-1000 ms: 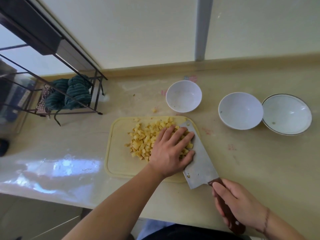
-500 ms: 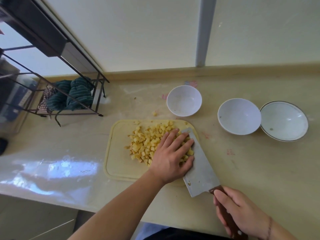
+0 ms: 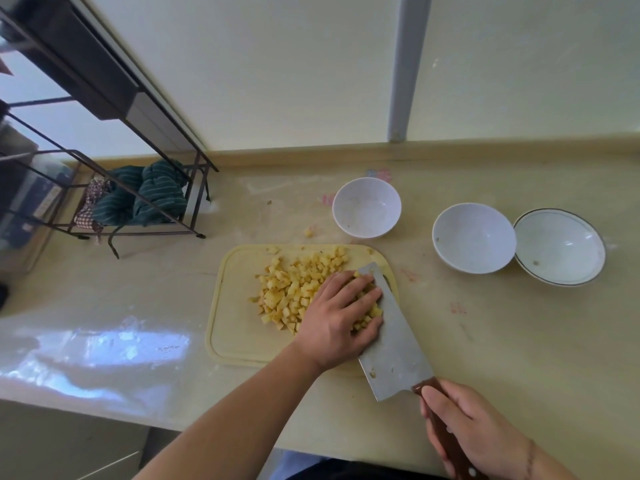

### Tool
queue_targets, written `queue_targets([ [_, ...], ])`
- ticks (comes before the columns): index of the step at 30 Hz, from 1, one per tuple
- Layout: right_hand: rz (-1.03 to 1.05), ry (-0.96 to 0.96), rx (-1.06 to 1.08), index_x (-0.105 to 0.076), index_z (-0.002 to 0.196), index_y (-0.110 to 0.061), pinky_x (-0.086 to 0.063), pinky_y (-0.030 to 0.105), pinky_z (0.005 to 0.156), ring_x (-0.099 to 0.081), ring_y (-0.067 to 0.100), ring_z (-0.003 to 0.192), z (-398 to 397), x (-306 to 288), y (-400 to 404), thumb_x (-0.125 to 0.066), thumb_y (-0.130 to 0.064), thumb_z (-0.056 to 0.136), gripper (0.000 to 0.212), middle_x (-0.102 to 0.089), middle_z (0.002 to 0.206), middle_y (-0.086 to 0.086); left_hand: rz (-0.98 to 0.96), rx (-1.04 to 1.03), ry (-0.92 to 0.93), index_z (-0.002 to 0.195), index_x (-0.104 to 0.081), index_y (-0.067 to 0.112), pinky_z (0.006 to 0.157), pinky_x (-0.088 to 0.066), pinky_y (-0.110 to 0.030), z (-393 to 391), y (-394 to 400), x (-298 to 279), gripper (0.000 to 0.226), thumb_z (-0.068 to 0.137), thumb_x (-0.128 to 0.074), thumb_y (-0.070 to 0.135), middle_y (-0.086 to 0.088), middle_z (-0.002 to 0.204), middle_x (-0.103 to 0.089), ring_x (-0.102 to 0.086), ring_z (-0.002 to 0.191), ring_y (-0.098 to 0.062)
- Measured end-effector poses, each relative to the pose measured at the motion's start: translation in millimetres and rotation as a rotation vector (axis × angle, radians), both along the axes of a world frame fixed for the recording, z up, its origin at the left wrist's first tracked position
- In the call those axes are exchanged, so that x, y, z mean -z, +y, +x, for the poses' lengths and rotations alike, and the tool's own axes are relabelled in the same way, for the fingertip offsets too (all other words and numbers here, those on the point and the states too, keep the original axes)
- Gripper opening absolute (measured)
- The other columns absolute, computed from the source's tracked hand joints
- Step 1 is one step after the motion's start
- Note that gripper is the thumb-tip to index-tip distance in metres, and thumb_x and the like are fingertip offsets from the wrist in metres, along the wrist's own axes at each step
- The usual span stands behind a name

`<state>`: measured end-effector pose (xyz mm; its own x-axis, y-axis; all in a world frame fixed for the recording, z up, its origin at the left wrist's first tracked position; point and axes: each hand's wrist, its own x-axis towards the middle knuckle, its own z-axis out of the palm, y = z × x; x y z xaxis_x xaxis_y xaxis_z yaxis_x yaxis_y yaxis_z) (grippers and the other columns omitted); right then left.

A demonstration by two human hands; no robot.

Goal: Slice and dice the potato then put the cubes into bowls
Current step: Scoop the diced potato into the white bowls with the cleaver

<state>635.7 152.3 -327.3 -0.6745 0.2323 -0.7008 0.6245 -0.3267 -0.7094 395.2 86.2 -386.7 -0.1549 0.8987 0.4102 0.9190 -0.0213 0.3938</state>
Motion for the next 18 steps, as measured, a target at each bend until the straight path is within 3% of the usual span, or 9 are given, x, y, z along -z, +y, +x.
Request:
queue_targets([
  [10,0.015,0.055,0.012,-0.047,0.089,0.001,-0.040,0.026,0.043,-0.049,0.021,0.040,-9.0,-11.7,-6.1,-0.044,-0.046,0.089,0.047,-0.060,0.054,0.014,0.018,-0.001,-0.044,0.120,-0.074,0.004,0.105,-0.048,-0.049,-8.0,-10.1,-6.8,0.035,0.095,-0.069,0.028,-0.014,0.130,-0.067,-0.059,0.122,-0.036],
  [14,0.025,0.084,0.042,-0.050,0.085,-0.007,-0.037,0.026,0.044,-0.046,0.022,0.043,-13.2,-20.8,-6.9,-0.050,-0.058,0.082,0.051,-0.059,0.053,0.013,0.043,0.000,-0.060,0.119,-0.075,0.003,0.107,-0.046,-0.047,-13.6,-9.3,-20.9,0.034,0.094,-0.070,0.026,-0.015,0.129,-0.067,-0.059,0.122,-0.037],
  [18,0.044,0.110,0.070,-0.054,0.077,-0.021,-0.032,0.025,0.045,-0.041,0.023,0.045,-18.9,-37.4,-1.4,-0.051,-0.061,0.078,0.041,-0.058,0.052,0.013,0.079,0.029,-0.055,0.117,-0.075,0.003,0.105,-0.047,-0.047,-21.5,3.3,-40.2,0.032,0.094,-0.069,0.025,-0.015,0.128,-0.068,-0.061,0.117,-0.039],
])
